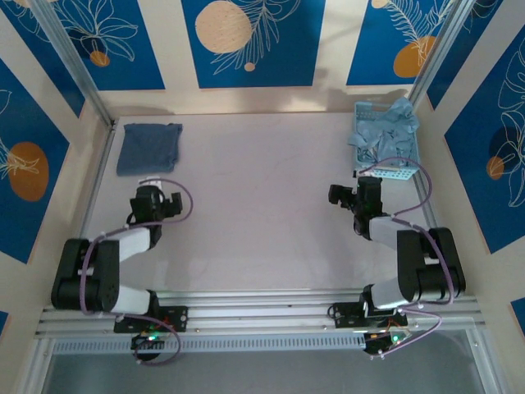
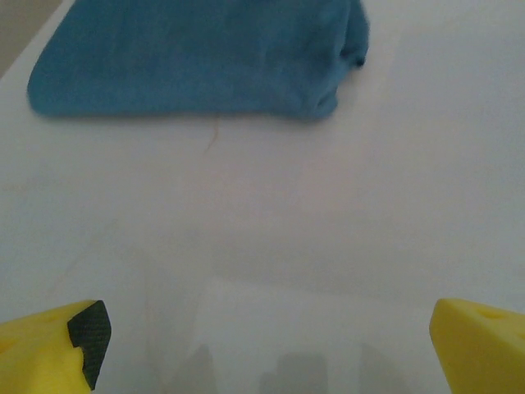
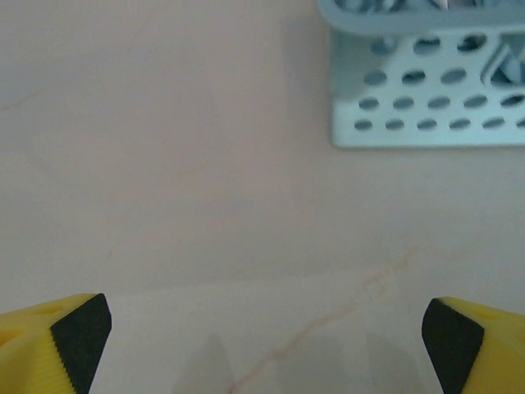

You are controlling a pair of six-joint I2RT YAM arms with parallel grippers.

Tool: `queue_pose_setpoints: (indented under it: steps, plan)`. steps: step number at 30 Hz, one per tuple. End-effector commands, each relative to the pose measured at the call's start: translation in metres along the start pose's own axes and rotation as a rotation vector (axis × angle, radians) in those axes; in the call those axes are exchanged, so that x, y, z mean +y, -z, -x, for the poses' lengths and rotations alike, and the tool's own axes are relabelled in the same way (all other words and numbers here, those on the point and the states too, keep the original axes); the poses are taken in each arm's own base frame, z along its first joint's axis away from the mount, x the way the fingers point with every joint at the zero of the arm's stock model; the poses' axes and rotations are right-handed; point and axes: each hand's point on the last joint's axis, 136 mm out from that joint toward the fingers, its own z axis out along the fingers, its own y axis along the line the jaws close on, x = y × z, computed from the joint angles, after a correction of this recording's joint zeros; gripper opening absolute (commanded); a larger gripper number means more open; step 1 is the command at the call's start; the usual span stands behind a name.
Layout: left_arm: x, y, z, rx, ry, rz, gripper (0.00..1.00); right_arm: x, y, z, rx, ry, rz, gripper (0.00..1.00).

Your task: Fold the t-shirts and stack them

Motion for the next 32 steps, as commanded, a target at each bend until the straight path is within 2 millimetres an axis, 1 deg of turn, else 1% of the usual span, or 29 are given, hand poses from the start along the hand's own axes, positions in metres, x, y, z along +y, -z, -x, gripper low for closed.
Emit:
queue_pose_setpoints:
  steps: [1, 3, 5, 7, 8, 10, 11, 12, 13, 14, 32]
  plan:
    - [-0.002, -0.003, 0.027, -0.099, 0.002, -0.033, 1.00, 0.007, 0.000, 0.032, -0.153, 0.025, 0.075, 0.99]
    - [-0.004, 0.009, 0.027, -0.172, 0.002, -0.060, 1.00, 0.010, 0.007, 0.027, -0.209, 0.035, 0.101, 0.99]
    - [0.000, 0.022, 0.026, -0.255, 0.020, -0.059, 1.00, 0.005, 0.012, 0.022, -0.267, 0.025, 0.094, 0.99]
    - [0.002, 0.028, 0.019, -0.302, 0.032, -0.057, 1.00, 0.003, 0.014, 0.020, -0.262, 0.017, 0.085, 0.99]
    - [-0.002, 0.025, 0.016, -0.292, 0.017, -0.075, 1.00, 0.006, 0.011, 0.021, -0.253, 0.025, 0.097, 0.99]
    - [-0.014, 0.011, 0.012, -0.264, -0.026, -0.100, 1.00, 0.011, 0.004, 0.020, -0.205, 0.048, 0.108, 0.99]
    - [-0.024, 0.004, 0.012, -0.219, -0.061, -0.138, 1.00, 0.015, 0.001, 0.022, -0.202, 0.066, 0.112, 0.99]
    - [-0.028, 0.000, 0.012, -0.163, -0.085, -0.144, 1.00, 0.015, 0.002, 0.022, -0.207, 0.068, 0.106, 0.99]
    - [-0.030, 0.000, 0.015, -0.201, -0.088, -0.143, 1.00, 0.015, 0.002, 0.021, -0.204, 0.068, 0.108, 0.99]
    - [-0.029, 0.000, 0.012, -0.182, -0.090, -0.142, 1.00, 0.015, 0.002, 0.022, -0.207, 0.068, 0.106, 0.99]
    - [-0.029, 0.000, 0.013, -0.183, -0.091, -0.140, 1.00, 0.015, 0.002, 0.021, -0.206, 0.066, 0.110, 0.99]
